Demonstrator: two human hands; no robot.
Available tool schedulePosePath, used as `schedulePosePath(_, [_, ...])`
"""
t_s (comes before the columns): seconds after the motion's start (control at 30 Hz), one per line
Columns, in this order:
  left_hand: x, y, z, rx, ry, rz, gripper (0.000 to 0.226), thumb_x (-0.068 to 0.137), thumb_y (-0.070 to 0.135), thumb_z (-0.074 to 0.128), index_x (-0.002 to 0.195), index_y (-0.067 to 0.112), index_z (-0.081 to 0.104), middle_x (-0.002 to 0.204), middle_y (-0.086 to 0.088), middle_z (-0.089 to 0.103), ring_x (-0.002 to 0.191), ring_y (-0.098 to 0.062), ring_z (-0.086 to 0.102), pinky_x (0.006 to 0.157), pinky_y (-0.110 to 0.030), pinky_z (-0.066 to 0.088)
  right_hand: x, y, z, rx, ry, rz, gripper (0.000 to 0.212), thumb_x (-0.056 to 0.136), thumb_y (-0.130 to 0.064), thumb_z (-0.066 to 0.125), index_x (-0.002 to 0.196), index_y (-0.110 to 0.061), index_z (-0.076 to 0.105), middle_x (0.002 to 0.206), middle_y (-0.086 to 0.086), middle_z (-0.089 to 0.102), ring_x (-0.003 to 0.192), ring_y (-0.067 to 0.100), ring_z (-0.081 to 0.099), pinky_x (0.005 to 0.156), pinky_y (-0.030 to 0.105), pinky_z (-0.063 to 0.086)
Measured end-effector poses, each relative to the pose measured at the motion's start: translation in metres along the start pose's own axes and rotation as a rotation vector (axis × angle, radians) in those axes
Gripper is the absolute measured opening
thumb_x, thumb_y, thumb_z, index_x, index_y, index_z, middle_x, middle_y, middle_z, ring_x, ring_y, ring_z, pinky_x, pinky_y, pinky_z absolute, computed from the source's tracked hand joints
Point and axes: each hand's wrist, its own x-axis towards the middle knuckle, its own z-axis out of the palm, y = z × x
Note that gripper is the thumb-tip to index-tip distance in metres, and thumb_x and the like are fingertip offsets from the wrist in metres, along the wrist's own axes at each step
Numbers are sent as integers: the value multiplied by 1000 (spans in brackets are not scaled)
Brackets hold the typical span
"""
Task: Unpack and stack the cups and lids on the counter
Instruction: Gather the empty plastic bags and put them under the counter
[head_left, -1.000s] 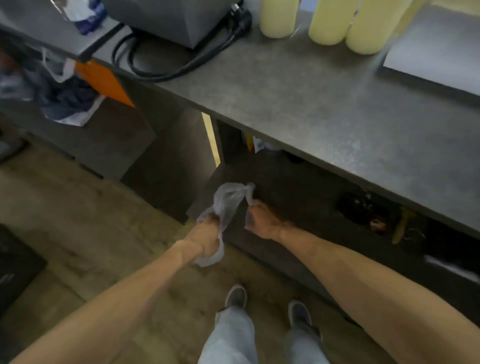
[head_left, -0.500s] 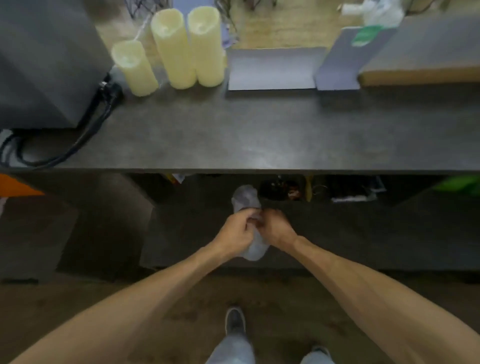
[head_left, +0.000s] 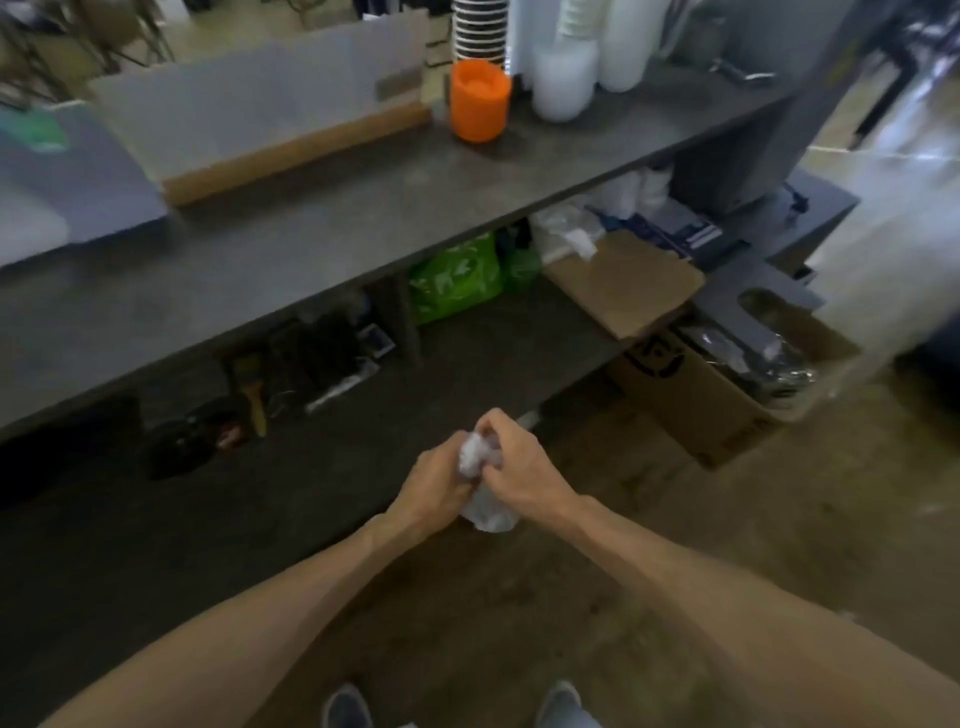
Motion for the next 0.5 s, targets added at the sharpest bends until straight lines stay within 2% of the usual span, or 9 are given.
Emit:
schedulePosePath(0.07, [24,45,36,-17,-46,-42,28,95,28,65,122,25,56,109,7,62,96,-4,63,86,-23,52,-18,45,-44,-97,36,-68,53,95,-21,63,138,-36,35,138,-3,40,97,8,60,81,25,55])
schedulePosePath(0.13, [45,86,66,-65,-69,62,26,97,26,64,123,22,60,110,9,64,95,1,64,88,-24,56,-31,81,-83,-257,18,-112,65,94,-21,64,147,-36,30,150,-5,28,87,6,57,69,17,47])
schedulePosePath(0.2, [65,124,90,-85,-68,97,25,96,14,63,121,9,64,112,-6,69,103,-17,67,91,-30,53,-38,110,-118,-311,30,-101,57,94,-23,62,145,-31,38,149,-5,36,95,10,60,74,20,49])
schedulePosePath(0.27, [89,158,110,-151,-70,65,26,95,8,62,121,6,61,110,-9,67,107,-27,64,86,-28,48,-43,137,-149,-307,84,-77,46,92,-26,60,137,-30,48,136,-7,50,105,11,61,82,26,53])
schedulePosePath(0.37, [130,197,137,-347,-132,-41,32,92,13,67,121,13,54,112,-4,63,100,-18,64,77,-22,50,-46,182,-190,-355,139,-67,37,93,-28,59,129,-29,54,122,-6,59,106,8,59,82,25,55])
schedulePosePath(0.43, [157,219,155,-403,-211,-50,34,91,24,72,119,19,54,114,-1,62,100,-10,63,79,-23,52,-42,212,-213,-387,142,-40,37,93,-31,56,130,-29,52,120,-6,58,102,7,59,78,23,55])
schedulePosePath(0.5, [190,244,171,-470,-268,-38,33,89,29,74,115,23,55,112,1,62,102,-11,64,81,-25,54,-30,245,-238,-435,166,10,37,94,-30,56,130,-27,51,118,-5,56,97,8,58,76,23,55])
